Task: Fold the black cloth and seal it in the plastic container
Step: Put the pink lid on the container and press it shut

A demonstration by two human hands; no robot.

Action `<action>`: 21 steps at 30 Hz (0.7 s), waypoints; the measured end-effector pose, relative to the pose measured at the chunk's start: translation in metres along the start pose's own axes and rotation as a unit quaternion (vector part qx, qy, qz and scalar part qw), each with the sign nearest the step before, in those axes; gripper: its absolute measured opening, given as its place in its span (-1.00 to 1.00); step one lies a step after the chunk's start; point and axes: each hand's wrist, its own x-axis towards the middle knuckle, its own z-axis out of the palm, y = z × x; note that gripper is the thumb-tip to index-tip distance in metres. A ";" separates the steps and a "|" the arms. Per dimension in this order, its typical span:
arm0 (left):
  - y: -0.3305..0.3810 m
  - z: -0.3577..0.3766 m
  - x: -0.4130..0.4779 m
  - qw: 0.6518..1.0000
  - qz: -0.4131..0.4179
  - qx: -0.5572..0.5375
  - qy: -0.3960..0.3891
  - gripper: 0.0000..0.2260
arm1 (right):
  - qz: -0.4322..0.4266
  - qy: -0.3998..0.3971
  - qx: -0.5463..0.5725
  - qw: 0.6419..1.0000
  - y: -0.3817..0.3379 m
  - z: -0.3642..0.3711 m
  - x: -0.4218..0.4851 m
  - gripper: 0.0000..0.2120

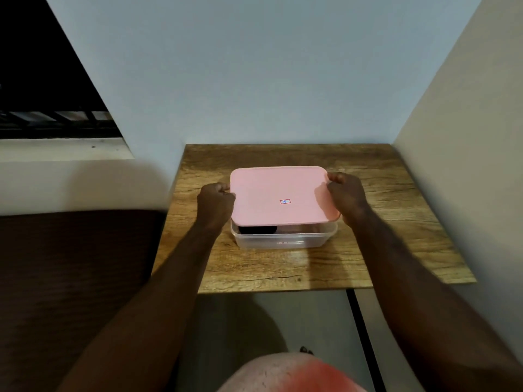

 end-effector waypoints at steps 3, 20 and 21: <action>-0.010 0.006 -0.005 1.000 0.001 0.025 0.005 -0.76 | -0.014 0.018 -0.043 0.999 0.013 0.004 -0.007 -0.59; -0.032 0.016 -0.022 0.988 0.094 0.113 0.054 -0.72 | -0.071 0.059 -0.086 0.992 0.041 0.018 -0.029 -0.61; -0.034 0.016 -0.022 0.989 0.094 0.104 0.054 -0.73 | -0.073 0.059 -0.080 0.992 0.043 0.019 -0.029 -0.61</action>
